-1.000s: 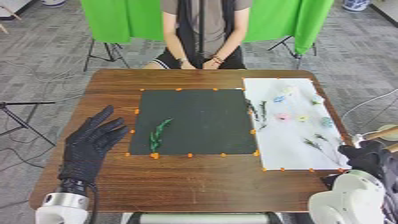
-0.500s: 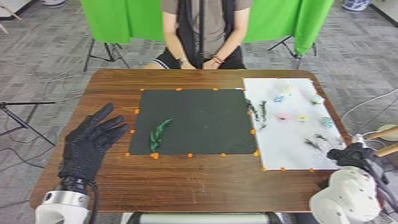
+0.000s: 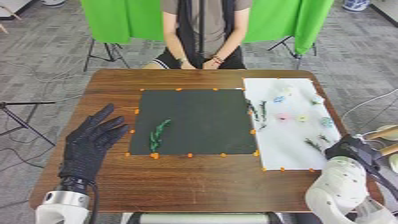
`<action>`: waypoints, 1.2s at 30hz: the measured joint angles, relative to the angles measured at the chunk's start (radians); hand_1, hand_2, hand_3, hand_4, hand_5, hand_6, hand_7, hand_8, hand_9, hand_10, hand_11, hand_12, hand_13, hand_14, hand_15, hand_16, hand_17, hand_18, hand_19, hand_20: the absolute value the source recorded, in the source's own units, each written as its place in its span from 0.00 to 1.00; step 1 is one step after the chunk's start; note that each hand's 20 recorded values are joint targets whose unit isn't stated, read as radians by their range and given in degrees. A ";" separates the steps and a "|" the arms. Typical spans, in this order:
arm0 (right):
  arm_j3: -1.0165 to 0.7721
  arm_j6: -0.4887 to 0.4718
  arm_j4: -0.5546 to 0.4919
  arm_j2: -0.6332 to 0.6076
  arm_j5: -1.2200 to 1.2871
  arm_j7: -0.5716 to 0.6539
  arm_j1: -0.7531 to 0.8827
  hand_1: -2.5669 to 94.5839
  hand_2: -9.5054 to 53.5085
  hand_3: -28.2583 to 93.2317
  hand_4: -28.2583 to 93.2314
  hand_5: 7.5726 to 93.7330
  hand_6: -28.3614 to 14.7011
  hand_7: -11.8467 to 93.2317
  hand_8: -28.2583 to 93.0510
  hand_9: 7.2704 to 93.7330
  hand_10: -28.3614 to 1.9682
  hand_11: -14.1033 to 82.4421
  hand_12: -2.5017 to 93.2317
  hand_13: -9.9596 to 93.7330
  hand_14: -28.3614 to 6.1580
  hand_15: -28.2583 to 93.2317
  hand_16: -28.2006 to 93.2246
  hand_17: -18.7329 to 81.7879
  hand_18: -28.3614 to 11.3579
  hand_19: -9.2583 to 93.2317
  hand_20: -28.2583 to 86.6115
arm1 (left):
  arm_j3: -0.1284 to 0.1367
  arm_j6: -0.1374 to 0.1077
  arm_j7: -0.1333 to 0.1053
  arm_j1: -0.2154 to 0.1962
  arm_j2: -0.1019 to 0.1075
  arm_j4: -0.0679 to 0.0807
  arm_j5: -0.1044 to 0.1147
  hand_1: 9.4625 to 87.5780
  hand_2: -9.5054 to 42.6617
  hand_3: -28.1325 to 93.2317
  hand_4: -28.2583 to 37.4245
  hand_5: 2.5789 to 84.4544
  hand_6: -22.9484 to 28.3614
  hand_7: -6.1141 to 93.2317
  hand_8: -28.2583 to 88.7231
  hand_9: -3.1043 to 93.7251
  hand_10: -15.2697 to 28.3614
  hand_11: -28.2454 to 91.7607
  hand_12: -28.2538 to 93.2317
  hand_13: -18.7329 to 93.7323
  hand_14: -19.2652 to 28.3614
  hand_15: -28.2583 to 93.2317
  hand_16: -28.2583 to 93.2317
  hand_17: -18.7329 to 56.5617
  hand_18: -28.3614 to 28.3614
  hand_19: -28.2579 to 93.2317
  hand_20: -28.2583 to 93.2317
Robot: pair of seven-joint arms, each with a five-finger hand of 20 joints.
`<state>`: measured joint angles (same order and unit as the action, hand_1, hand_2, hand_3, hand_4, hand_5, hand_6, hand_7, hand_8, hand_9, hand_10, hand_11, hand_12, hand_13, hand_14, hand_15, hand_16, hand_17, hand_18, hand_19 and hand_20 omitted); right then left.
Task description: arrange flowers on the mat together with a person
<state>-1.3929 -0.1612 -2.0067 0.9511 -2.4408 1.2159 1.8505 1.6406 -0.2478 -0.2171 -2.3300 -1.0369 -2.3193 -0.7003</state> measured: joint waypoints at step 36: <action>0.454 0.292 0.027 0.162 -0.061 -0.310 -0.342 0.52 0.00 0.83 0.00 0.98 0.68 0.28 0.28 0.99 0.56 0.47 0.23 0.85 0.53 0.75 0.34 0.40 0.33 0.81 0.30 | 0.027 0.000 0.000 -0.013 0.004 -0.015 -0.009 0.16 0.36 0.86 0.00 0.42 0.65 0.17 0.17 0.42 0.88 0.45 0.32 0.42 1.00 0.66 0.13 0.18 0.99 0.78 0.09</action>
<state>-0.9391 0.1313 -1.9796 1.1130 -2.5014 0.9055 1.5084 1.6679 -0.2483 -0.2172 -2.3434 -1.0328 -2.3348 -0.7088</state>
